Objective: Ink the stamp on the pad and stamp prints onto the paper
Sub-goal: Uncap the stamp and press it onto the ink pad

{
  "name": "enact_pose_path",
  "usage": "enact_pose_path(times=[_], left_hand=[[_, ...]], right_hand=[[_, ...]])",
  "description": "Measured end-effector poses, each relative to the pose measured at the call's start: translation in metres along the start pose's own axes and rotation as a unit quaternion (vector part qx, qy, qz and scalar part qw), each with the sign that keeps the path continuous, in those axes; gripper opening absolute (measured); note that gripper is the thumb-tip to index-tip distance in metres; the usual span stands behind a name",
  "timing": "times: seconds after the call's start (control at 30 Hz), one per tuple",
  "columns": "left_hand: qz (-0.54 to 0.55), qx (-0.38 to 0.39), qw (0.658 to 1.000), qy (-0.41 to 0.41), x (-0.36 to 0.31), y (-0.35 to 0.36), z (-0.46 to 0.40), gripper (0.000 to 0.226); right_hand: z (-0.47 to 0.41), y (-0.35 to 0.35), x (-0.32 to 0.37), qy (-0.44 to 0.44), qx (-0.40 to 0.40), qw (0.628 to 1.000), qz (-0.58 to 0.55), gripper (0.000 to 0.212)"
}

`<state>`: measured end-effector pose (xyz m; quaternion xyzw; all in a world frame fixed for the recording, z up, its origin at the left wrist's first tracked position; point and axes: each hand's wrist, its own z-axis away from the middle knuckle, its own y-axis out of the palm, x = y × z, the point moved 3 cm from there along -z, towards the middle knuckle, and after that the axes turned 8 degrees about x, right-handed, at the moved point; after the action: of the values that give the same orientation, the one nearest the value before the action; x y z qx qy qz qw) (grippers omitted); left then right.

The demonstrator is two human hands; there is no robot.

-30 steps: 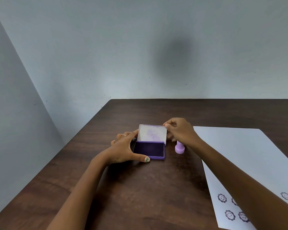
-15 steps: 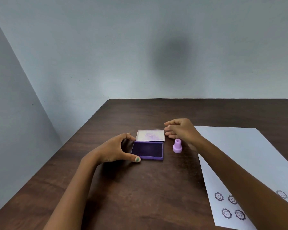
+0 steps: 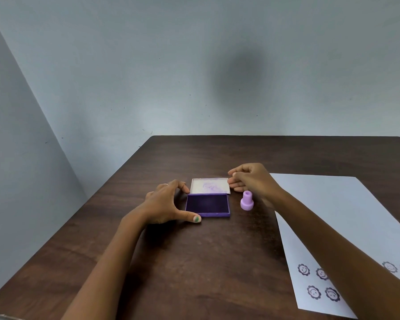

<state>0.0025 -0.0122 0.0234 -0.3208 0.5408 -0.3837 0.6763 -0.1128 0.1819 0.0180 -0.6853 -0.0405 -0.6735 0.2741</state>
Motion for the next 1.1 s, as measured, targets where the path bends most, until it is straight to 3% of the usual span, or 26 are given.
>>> enact_pose_path(times=[0.17, 0.3, 0.5, 0.67, 0.77, 0.87, 1.0, 1.1], left_hand=[[-0.002, 0.001, 1.000, 0.006, 0.001, -0.001, 0.000, 0.066], [0.004, 0.004, 1.000, 0.004, 0.001, -0.003, 0.001, 0.070], [-0.009, -0.037, 0.998, 0.053, -0.003, 0.010, -0.010, 0.097], [-0.015, -0.104, 0.989, 0.101, -0.019, 0.020, -0.011, 0.082], [0.000, -0.154, 0.977, 0.147, -0.034, 0.025, -0.009, 0.059], [0.040, -0.209, 0.953, 0.214, -0.052, 0.030, -0.003, 0.042], [0.106, -0.227, 0.936, 0.246, -0.074, 0.039, 0.003, 0.047], [0.132, -0.241, 0.922, 0.272, -0.085, 0.044, 0.007, 0.051]], right_hand=[[0.006, -0.003, 0.006, -0.019, 0.011, 1.000, 0.019, 0.020], [0.023, -0.016, 0.022, -0.081, 0.025, 0.990, 0.109, 0.019], [0.055, -0.019, 0.023, -0.076, 0.112, 0.958, 0.255, 0.028], [0.055, -0.017, 0.012, -0.081, 0.065, 0.954, 0.280, 0.022], [0.055, -0.024, 0.009, -0.091, 0.029, 0.974, 0.205, 0.022], [0.056, -0.034, 0.005, -0.065, 0.023, 0.998, 0.003, 0.023], [0.059, -0.036, 0.002, 0.004, 0.097, 0.960, -0.264, 0.022], [0.062, -0.031, 0.004, 0.026, 0.176, 0.931, -0.318, 0.023]])
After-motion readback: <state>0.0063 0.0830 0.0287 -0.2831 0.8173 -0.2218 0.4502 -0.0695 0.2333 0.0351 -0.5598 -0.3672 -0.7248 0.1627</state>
